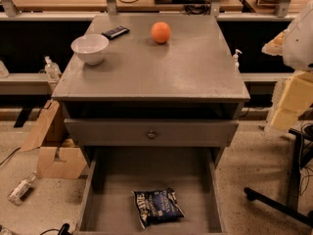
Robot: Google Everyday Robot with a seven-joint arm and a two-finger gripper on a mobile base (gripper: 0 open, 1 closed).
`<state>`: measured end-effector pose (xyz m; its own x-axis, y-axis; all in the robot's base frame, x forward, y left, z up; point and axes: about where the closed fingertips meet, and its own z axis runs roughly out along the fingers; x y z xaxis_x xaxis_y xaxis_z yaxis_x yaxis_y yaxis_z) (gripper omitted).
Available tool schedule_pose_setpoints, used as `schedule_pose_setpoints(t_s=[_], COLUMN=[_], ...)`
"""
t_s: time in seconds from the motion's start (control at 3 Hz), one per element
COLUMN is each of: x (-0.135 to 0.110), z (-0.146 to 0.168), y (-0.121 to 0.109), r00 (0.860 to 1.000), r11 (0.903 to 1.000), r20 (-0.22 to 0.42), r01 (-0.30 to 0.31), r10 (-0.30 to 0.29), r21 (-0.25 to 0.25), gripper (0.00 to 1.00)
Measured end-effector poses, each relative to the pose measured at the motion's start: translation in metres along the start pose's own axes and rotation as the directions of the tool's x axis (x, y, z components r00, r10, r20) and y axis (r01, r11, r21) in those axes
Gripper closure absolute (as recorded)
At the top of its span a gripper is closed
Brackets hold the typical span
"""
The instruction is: Pick blue chip bag from middle drawer and place on counter
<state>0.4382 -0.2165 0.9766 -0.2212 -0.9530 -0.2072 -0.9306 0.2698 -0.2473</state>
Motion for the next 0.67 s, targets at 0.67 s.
schedule_pose_setpoints(t_s=[0.67], x=[-0.002], z=[0.014], y=[0.001], r00=[1.0], r11=[1.0], r20=[0.018], r01=[-0.005], r10=[0.005], r21=[0.0], gripper=[0.0])
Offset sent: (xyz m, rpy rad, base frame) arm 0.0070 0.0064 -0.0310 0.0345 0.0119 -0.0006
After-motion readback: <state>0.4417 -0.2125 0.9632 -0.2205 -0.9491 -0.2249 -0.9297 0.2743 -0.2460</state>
